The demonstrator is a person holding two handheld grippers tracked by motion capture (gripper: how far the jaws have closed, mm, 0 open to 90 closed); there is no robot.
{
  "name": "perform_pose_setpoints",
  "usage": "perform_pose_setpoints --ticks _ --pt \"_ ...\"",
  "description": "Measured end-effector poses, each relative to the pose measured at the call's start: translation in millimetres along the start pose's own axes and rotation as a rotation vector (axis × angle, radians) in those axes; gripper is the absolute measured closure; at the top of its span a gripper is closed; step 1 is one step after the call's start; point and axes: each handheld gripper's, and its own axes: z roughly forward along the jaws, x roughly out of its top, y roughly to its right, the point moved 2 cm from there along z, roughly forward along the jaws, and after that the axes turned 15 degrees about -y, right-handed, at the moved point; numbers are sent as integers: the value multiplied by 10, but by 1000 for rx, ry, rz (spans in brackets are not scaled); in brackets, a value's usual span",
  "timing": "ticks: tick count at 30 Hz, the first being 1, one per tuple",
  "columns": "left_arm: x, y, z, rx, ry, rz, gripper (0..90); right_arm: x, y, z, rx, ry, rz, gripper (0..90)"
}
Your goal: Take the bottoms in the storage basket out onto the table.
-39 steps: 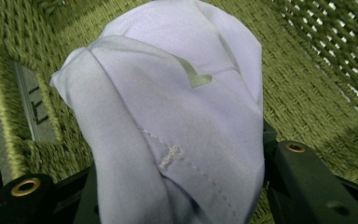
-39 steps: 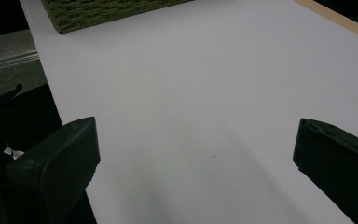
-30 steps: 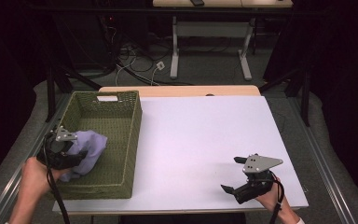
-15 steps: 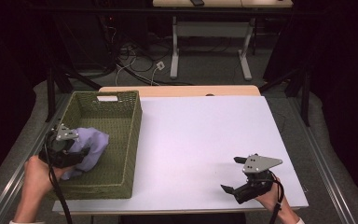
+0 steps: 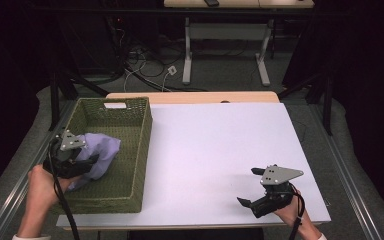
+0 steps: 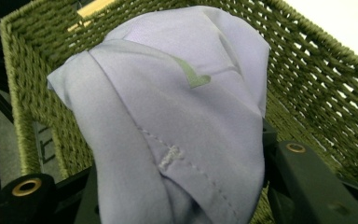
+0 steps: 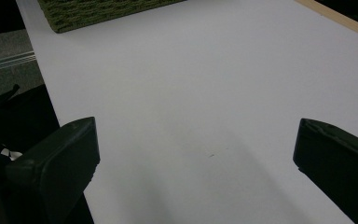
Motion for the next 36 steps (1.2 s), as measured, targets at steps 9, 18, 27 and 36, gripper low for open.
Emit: perform_pose_setpoints --ticks 9,18,27,36 --pt "56 19 -40 4 35 6 575 -2 4 3 2 1 1 0" --pt "110 33 -57 5 70 12 575 -2 5 6 5 0 2 0" --pt "180 51 -90 2 97 29 575 -2 5 11 5 -2 3 0" --pt "275 106 -125 3 123 51 575 -6 12 17 4 -1 5 0"
